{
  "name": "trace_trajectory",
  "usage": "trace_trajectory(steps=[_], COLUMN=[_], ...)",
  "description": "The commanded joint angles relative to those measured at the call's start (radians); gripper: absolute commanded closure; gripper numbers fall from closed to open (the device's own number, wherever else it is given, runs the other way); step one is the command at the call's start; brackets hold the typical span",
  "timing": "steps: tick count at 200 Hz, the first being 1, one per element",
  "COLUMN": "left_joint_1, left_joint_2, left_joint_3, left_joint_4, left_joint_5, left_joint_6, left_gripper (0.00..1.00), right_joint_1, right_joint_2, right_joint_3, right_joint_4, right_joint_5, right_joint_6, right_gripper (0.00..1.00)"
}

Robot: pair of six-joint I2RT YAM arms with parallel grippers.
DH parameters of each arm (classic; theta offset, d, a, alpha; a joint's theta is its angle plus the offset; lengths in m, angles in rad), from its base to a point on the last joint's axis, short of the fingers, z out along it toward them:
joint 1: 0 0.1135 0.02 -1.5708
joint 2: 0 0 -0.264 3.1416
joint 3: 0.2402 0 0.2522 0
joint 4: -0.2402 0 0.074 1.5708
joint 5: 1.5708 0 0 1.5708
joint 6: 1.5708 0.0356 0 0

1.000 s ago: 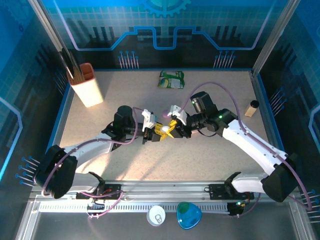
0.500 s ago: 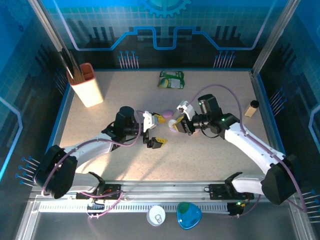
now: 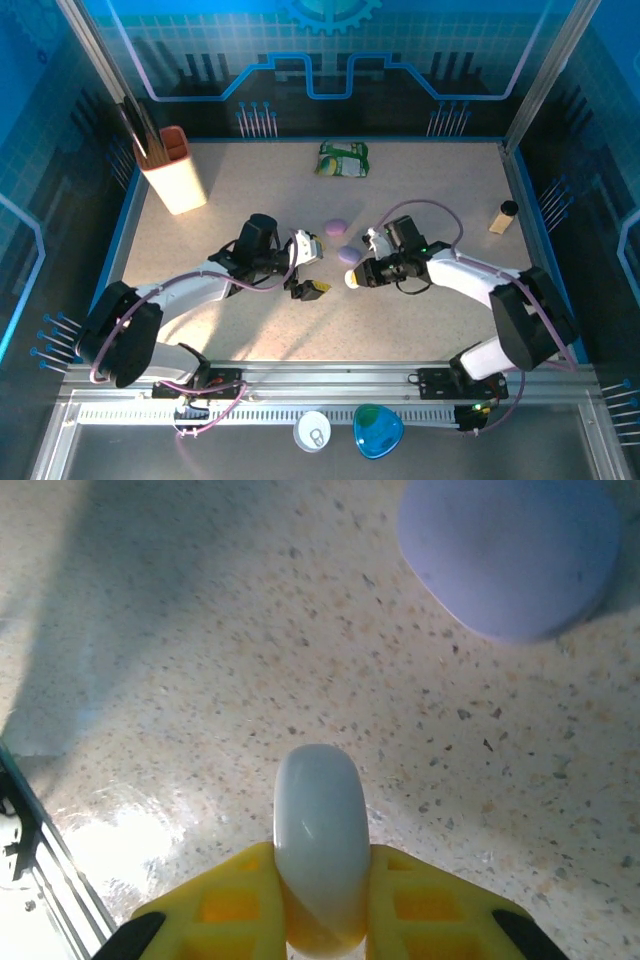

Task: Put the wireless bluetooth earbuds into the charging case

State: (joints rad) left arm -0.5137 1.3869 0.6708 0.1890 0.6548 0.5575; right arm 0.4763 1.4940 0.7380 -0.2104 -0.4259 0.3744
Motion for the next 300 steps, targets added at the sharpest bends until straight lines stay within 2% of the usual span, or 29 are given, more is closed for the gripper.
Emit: trace_trajectory(steps=[1, 21, 63, 84, 106, 137, 148, 168, 194, 222, 239, 277, 300], left_joint_1=[-0.005, -0.004, 0.000, 0.031, 0.086, 0.138, 0.155, 0.186, 0.228, 0.336, 0.391, 0.430, 0.481], left_joint_2=[0.007, 0.009, -0.001, -0.015, -0.046, -0.111, -0.132, -0.159, -0.190, -0.156, -0.090, 0.038, 0.102], left_joint_3=[0.016, 0.016, -0.002, 0.004, -0.012, -0.053, -0.071, -0.123, -0.200, -0.268, -0.311, -0.294, -0.278], left_joint_4=[0.015, 0.010, 0.045, 0.066, 0.111, 0.195, 0.212, 0.263, 0.319, 0.392, 0.518, 0.634, 0.663], left_joint_5=[0.036, 0.029, -0.014, -0.095, -0.179, -0.419, -0.539, -0.694, -0.824, -0.832, -0.787, -0.747, -0.718], left_joint_6=[0.021, 0.021, -0.042, -0.115, -0.173, -0.267, -0.311, -0.355, -0.395, -0.441, -0.495, -0.472, -0.524], left_gripper=[0.01, 0.01, 0.01, 0.01, 0.01, 0.01, 0.01, 0.01, 0.01, 0.01, 0.01, 0.01, 0.01], right_joint_1=[0.012, 0.013, -0.024, -0.054, -0.105, -0.205, -0.223, -0.235, -0.294, -0.340, -0.354, -0.392, -0.446], right_joint_2=[0.063, 0.093, -0.025, -0.118, -0.221, -0.331, -0.358, -0.387, -0.368, -0.294, -0.226, -0.117, -0.002], right_joint_3=[-0.015, -0.008, 0.019, 0.032, 0.043, 0.039, 0.020, -0.078, -0.203, -0.323, -0.385, -0.378, -0.388], right_joint_4=[0.064, 0.051, -0.001, -0.024, -0.033, 0.020, 0.074, 0.235, 0.447, 0.720, 0.910, 1.023, 1.146], right_joint_5=[-0.007, 0.022, 0.103, 0.170, 0.294, 0.430, 0.498, 0.621, 0.633, 0.589, 0.560, 0.508, 0.455], right_joint_6=[0.063, 0.061, -0.005, -0.051, -0.125, -0.237, -0.287, -0.363, -0.355, -0.365, -0.369, -0.399, -0.352], right_gripper=[0.86, 0.80, 0.50, 0.35, 0.20, 0.08, 0.06, 0.04, 0.04, 0.04, 0.03, 0.00, 0.00])
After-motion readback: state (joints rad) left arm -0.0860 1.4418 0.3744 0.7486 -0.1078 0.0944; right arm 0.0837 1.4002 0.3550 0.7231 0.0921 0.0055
